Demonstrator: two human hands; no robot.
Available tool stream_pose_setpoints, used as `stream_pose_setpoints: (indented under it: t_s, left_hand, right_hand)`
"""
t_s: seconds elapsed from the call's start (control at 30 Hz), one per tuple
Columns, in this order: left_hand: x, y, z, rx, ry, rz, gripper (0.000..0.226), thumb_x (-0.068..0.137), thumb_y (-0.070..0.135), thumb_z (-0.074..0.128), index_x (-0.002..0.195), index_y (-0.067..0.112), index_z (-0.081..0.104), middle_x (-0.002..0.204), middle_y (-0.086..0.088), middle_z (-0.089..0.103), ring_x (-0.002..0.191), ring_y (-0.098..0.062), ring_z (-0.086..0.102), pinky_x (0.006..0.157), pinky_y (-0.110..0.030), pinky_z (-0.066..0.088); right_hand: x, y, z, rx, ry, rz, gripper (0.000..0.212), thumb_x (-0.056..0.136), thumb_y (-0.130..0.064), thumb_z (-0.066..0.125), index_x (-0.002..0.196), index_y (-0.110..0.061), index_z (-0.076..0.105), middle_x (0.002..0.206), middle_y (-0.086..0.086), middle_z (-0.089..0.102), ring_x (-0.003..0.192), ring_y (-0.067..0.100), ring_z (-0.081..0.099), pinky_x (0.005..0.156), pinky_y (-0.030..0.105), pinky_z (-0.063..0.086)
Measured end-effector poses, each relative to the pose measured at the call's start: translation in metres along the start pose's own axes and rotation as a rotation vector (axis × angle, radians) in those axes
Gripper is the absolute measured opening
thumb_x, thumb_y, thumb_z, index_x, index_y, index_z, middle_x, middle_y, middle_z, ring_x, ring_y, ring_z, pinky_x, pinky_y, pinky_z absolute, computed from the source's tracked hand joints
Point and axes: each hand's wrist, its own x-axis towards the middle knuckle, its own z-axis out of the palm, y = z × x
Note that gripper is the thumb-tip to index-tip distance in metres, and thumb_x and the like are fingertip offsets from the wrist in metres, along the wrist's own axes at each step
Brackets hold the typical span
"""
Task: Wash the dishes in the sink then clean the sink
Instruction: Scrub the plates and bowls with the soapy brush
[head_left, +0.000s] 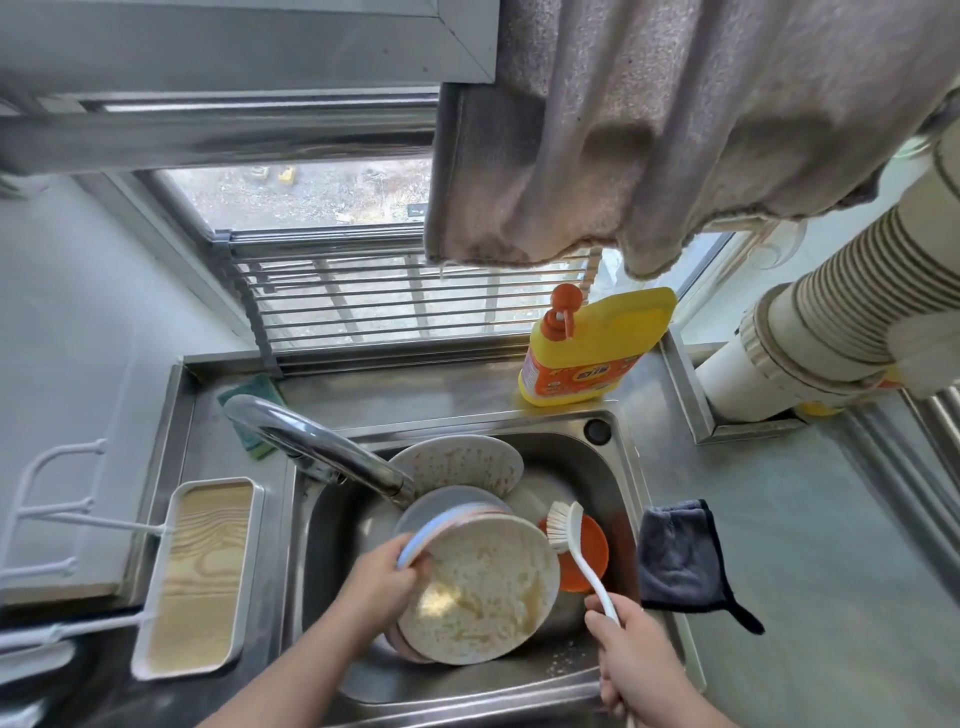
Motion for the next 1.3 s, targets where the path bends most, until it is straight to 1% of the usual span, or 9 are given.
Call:
stream_pose_setpoints:
  t_s: [0.2,0.3,0.43,0.57,0.73,0.97,1.03,1.17,1.3]
  left_hand:
    - [0.014,-0.012,-0.011,0.045,0.217,-0.122,0.028,0.101,0.045,0.057,0.125,0.034,0.065,0.105,0.002,0.073,0.099,-0.025,0.066,0.089,-0.039,0.052]
    - [0.008,-0.016,-0.013,0.136,0.19,-0.087,0.043,0.107,0.048,0.041,0.149,0.048,0.04,0.11,-0.003,0.071,0.093,-0.025,0.064,0.085,-0.039,0.05]
    - [0.007,-0.003,-0.014,0.377,0.102,-0.047,0.079,0.098,0.051,0.054,0.159,0.056,0.005,0.117,0.0,0.062,0.095,-0.018,0.062,0.081,-0.036,0.051]
    - [0.005,0.021,-0.016,0.344,0.192,-0.12,0.077,0.093,0.025,0.059,0.157,0.051,0.024,0.11,0.001,0.065,0.09,-0.02,0.064,0.082,-0.041,0.06]
    - [-0.014,0.07,-0.027,0.095,0.103,-0.161,0.058,0.08,0.029,0.059,0.133,0.05,0.05,0.11,0.002,0.068,0.094,-0.024,0.066,0.067,-0.035,0.06]
    - [-0.049,0.061,-0.062,-0.033,0.043,-0.156,0.081,0.066,0.013,0.066,0.14,0.046,0.053,0.104,-0.001,0.075,0.089,-0.025,0.075,0.073,-0.042,0.066]
    - [-0.057,0.05,-0.077,0.084,0.044,-0.144,0.073,0.064,0.018,0.065,0.13,0.05,0.058,0.095,0.007,0.077,0.087,-0.02,0.075,0.08,-0.048,0.065]
    - [-0.088,0.053,-0.104,0.122,0.076,-0.192,0.045,0.076,0.018,0.069,0.108,0.048,0.062,0.092,0.0,0.076,0.08,-0.023,0.074,0.061,-0.04,0.064]
    - [-0.104,0.059,-0.131,-0.028,0.07,-0.218,0.041,0.087,0.015,0.071,0.116,0.043,0.062,0.101,-0.006,0.078,0.083,-0.027,0.079,0.059,-0.041,0.063]
  right_hand:
    - [-0.006,-0.005,-0.005,-0.005,-0.021,-0.049,0.01,0.103,-0.018,0.055,0.11,-0.024,0.059,0.049,0.013,0.052,0.036,0.023,0.048,0.036,0.023,0.034]
    - [-0.007,0.0,-0.005,-0.006,-0.024,-0.031,0.011,0.103,-0.018,0.055,0.11,-0.025,0.06,0.049,0.011,0.054,0.035,0.023,0.048,0.037,0.023,0.034]
    - [-0.01,0.006,-0.005,-0.028,-0.032,-0.044,0.011,0.101,-0.016,0.057,0.108,-0.023,0.062,0.048,0.007,0.054,0.034,0.024,0.048,0.037,0.024,0.034]
    - [-0.015,0.01,-0.005,-0.063,-0.037,-0.08,0.011,0.099,-0.016,0.06,0.104,-0.025,0.065,0.051,0.006,0.054,0.035,0.025,0.048,0.037,0.026,0.037]
    - [-0.019,0.012,-0.001,-0.108,-0.089,-0.112,0.014,0.098,-0.015,0.063,0.106,-0.025,0.067,0.059,0.008,0.058,0.039,0.025,0.051,0.036,0.025,0.038]
    - [-0.027,0.011,0.002,-0.095,-0.142,-0.122,0.014,0.099,-0.012,0.061,0.106,-0.022,0.066,0.059,0.012,0.051,0.035,0.022,0.044,0.033,0.022,0.035]
    - [-0.028,0.011,0.001,-0.117,-0.142,-0.129,0.013,0.099,-0.013,0.06,0.105,-0.023,0.066,0.057,0.011,0.051,0.036,0.023,0.045,0.034,0.022,0.035]
    - [-0.028,0.011,0.0,-0.141,-0.141,-0.135,0.012,0.098,-0.015,0.06,0.104,-0.024,0.065,0.056,0.01,0.052,0.036,0.024,0.047,0.035,0.024,0.037]
    - [-0.028,0.009,0.001,-0.138,-0.141,-0.129,0.011,0.098,-0.014,0.06,0.104,-0.023,0.065,0.054,0.009,0.051,0.035,0.023,0.046,0.036,0.024,0.037]
